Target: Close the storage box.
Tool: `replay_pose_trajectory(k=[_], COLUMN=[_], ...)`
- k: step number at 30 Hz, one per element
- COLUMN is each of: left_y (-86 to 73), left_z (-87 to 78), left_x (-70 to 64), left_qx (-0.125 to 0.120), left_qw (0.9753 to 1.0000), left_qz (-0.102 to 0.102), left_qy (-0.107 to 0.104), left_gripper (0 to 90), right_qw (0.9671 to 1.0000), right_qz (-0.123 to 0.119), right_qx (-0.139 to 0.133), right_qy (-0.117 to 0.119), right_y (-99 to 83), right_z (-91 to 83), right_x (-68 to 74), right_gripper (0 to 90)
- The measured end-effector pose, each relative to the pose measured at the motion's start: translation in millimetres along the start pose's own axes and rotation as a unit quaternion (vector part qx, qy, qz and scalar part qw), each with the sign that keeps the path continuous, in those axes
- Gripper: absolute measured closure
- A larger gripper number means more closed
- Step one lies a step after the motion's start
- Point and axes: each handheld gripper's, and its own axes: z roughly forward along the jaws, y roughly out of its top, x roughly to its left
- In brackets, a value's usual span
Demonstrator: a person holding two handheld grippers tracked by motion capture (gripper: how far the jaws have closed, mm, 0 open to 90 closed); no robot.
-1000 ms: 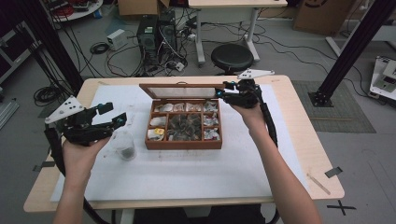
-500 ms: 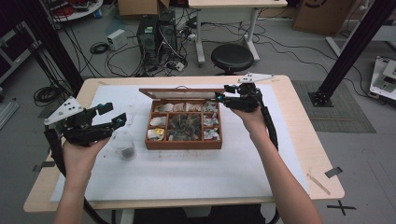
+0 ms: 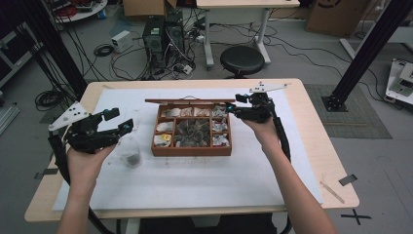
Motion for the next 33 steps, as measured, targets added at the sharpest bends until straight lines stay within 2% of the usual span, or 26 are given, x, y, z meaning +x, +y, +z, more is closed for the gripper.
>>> replay_pose_trajectory(k=[4, 9, 13, 19, 26, 33], left_y=[0.0, -0.6, -1.0, -1.5, -2.3, -3.0], left_z=[0.3, 1.2, 1.9, 2.7, 4.3, 4.9], left_x=[-0.6, -1.4, -1.4, -1.8, -2.3, -2.5], left_qx=[0.001, 0.001, 0.002, 0.004, 0.006, 0.007], left_qw=[1.0, 1.0, 1.0, 1.0, 1.0, 1.0], left_qz=[0.002, 0.0, 0.001, 0.001, 0.0, 0.0], left_qy=[-0.001, -0.002, -0.004, -0.004, -0.006, -0.007], left_gripper=[30.3, 30.3, 30.3, 30.3, 30.3, 30.3], right_qw=[1.0, 0.9999, 0.9998, 0.9995, 0.9989, 0.9973], right_qz=[-0.002, 0.014, 0.014, 0.028, 0.033, 0.053], right_qx=[0.002, 0.004, 0.007, 0.013, 0.019, 0.023], right_qy=[-0.005, -0.009, -0.009, 0.008, 0.027, 0.045], right_y=[-2.9, -7.0, -9.5, -17.3, -27.4, -38.3], right_z=[-0.8, -0.9, -1.2, -1.8, -2.1, -1.5], right_x=[2.7, 3.9, 5.4, 5.8, 8.2, 8.9], right_gripper=[42.4, 37.8, 37.5, 37.9, 42.3, 44.3])
